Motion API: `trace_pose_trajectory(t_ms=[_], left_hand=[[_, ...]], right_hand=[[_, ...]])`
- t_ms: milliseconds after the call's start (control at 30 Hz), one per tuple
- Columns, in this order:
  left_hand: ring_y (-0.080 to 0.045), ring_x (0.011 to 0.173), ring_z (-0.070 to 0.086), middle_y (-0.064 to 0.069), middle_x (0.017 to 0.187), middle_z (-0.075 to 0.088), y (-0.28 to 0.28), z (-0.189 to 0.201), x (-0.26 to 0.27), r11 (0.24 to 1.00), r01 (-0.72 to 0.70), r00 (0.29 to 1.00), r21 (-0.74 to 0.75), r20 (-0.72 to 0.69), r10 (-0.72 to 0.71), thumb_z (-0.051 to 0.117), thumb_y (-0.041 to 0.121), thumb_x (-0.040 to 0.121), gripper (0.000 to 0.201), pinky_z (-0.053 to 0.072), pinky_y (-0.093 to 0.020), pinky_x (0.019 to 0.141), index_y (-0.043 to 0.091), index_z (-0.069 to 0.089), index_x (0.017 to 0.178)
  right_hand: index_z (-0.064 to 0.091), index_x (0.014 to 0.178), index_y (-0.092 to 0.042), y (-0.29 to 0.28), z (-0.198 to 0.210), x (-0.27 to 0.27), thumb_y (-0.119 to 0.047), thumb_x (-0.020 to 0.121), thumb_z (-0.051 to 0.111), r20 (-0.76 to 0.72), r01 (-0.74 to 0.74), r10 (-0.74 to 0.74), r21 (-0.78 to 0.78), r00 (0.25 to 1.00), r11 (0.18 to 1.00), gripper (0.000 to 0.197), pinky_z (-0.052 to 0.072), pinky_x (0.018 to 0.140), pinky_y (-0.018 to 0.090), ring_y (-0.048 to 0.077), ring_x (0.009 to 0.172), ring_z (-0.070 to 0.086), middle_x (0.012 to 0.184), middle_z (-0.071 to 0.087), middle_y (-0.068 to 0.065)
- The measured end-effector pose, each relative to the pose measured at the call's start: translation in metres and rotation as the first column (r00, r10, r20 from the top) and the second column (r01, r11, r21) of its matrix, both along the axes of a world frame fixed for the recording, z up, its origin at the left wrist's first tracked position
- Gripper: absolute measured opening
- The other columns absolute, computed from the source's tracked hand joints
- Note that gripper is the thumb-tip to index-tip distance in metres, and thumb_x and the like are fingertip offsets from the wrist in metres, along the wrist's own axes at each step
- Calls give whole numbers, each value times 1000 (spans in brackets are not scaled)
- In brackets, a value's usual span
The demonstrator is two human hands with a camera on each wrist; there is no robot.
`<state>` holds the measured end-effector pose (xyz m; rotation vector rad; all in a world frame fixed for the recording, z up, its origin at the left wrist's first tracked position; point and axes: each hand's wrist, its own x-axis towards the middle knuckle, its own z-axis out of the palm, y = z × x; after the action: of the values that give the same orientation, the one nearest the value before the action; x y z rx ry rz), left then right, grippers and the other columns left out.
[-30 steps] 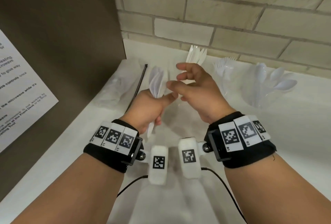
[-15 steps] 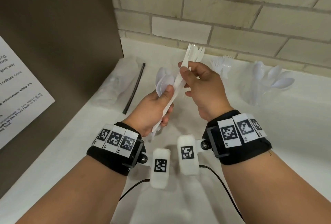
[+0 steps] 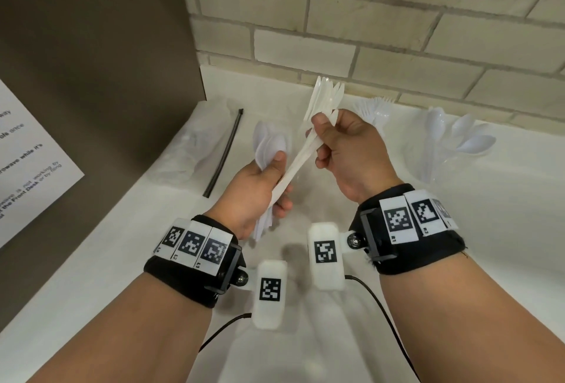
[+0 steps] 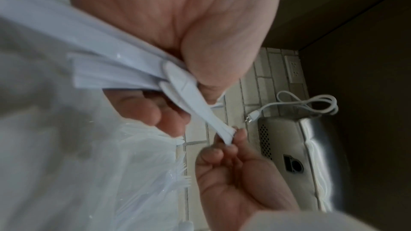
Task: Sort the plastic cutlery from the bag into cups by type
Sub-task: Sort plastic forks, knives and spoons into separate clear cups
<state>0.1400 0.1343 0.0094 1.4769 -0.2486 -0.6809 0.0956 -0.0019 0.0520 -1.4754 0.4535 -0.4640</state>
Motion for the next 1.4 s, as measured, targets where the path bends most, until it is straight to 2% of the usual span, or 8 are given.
trace_pose_trajectory(t_ms=[333,567,700,767,900,1133,1267,1400], left_hand=[[-18,48,49,-1,60,53,10,-4,15,996,-25,997,-80,-77,19,51,45,92,35,45,-31,55,14,51,76],[-13,43,36,-1,58,45,9,-11,22,990,25,991,-140,-124,-43,59,50,76,38,32,-26,46,13,47,73],[-12,46,36,-1,60,45,8,-13,23,983,61,987,-173,-134,-84,61,45,76,35,34,-25,46,13,48,74],[-12,48,37,-1,62,47,7,-13,22,980,81,986,-181,-132,-106,62,42,76,33,35,-25,47,11,51,81],[-12,50,40,0,62,49,3,-12,20,971,122,980,-203,-129,-150,59,41,77,35,36,-26,50,10,57,92],[-14,52,43,-1,63,51,-4,-6,11,958,209,967,-198,-101,-232,54,43,82,35,37,-27,53,10,60,94],[-17,53,57,-3,64,61,-6,-4,3,976,167,977,-136,-108,-183,50,42,90,36,47,-28,55,9,63,93],[-16,46,52,-3,59,59,-5,-6,1,996,86,991,-38,-95,-89,54,41,92,35,47,-27,49,9,59,78]], right_hand=[[60,79,-21,-51,47,32,-12,92,61,392,403,-302,-206,869,892,16,52,57,24,10,54,55,71,67,0],[63,91,-21,-75,6,85,-28,90,64,94,316,-310,-477,946,820,7,57,72,44,23,68,63,83,71,15],[52,132,-16,-85,-6,95,-37,79,74,-208,152,-273,-463,939,874,61,52,95,40,24,105,66,120,67,7],[47,138,-13,-83,0,89,-29,82,72,-227,129,-285,-526,931,841,64,46,103,35,22,115,60,133,59,7],[69,96,-18,-56,13,55,-28,88,66,-102,148,-236,-531,966,834,13,49,83,24,5,80,60,94,69,-6],[68,85,-4,-16,-2,12,-33,86,69,-267,-207,108,-375,958,904,30,44,53,12,10,61,55,75,63,6],[56,81,-3,-14,-6,6,-24,92,62,-188,-63,-5,-353,982,933,25,49,59,25,14,59,61,75,67,6],[41,89,-10,-13,10,-2,-18,100,46,56,137,-133,-69,990,988,15,60,62,42,26,60,70,77,66,13]])
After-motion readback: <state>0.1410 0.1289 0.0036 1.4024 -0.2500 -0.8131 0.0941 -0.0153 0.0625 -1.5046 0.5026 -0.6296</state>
